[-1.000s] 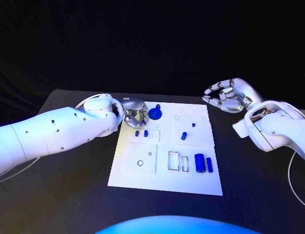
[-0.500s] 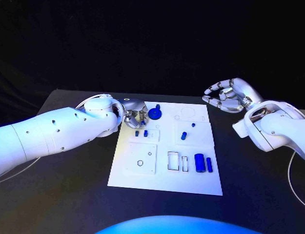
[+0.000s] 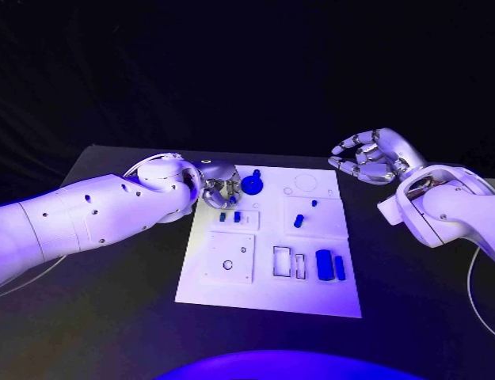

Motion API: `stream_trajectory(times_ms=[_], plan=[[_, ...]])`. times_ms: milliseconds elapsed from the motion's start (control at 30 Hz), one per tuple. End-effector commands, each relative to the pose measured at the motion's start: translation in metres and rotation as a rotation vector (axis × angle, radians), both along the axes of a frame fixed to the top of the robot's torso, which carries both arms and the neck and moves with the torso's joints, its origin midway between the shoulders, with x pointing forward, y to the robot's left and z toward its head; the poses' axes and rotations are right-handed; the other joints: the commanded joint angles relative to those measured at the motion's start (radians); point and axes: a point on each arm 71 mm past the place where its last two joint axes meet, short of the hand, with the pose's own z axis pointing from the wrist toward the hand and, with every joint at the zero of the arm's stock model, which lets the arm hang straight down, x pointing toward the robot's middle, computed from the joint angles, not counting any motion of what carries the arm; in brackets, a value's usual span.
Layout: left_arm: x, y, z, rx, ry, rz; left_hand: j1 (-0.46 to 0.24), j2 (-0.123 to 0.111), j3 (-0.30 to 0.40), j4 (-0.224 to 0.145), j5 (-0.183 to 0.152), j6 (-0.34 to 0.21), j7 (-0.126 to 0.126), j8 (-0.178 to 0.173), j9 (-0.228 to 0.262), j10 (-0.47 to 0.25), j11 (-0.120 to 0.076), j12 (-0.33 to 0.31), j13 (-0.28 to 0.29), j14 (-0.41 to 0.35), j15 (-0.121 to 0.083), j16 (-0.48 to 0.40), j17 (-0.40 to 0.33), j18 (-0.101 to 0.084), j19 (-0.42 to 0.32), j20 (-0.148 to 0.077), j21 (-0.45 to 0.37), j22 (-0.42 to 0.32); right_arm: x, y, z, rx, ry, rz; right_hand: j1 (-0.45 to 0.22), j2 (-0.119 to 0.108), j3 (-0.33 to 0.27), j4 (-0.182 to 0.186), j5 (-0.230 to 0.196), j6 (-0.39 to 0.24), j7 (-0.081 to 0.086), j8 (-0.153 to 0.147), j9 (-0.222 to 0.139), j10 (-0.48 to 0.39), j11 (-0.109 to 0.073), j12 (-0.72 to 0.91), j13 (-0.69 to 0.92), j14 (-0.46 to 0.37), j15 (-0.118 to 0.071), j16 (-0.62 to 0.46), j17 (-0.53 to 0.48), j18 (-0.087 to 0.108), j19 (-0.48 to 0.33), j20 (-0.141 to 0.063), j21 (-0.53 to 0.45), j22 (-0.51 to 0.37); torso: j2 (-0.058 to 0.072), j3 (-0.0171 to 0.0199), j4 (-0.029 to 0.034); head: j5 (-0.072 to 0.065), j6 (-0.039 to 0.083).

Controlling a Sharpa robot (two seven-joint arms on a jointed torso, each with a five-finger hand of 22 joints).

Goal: Assemble the parts on the task board

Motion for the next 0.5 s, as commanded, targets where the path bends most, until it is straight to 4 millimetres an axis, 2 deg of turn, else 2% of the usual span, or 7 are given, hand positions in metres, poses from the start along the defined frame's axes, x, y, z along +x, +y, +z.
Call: stream_trajectory(times_ms=[33,500], plan=[[-0.0008,-0.0022,-0.0005,-0.011,0.004,-0.008,-0.004,0.005,-0.008,0.001,-0.005,0.004,0.001,-0.006,0.001,0.008,0.002,-0.007,0.0,-0.006,0.001,-0.004,-0.003,-0.01,-0.003,0.0,-0.003,-0.002,-0.0004,0.0012,-0.0007,-0.004,-0.001,0.013,-0.009,0.003,0.006,-0.001,0.006,-0.005,-0.001,0.001,0.001,-0.005,-0.001,-0.004,0.042,0.071,-0.007,-0.005,0.106,0.006,0.043,-0.008,-0.006,0.205,0.0,0.0001,0.0003,-0.001,0.0],[0.0005,-0.0023,-0.0041,0.013,0.034,0.007,-0.017,-0.003,-0.017,0.007,-0.007,-0.018,0.015,-0.038,-0.003,-0.012,0.017,-0.043,-0.004,-0.018,0.013,-0.007,-0.022,-0.008,-0.018,0.01,-0.017,-0.021,-0.0007,0.0011,-0.0019,-0.005,0.002,0.013,-0.009,0.003,0.006,-0.001,0.006,-0.005,-0.001,0.001,0.001,-0.005,-0.001,-0.004,0.042,0.071,-0.007,-0.005,0.106,0.006,0.043,-0.008,-0.006,0.205,0.001,0.0,-0.0015,-0.001,-0.004]])
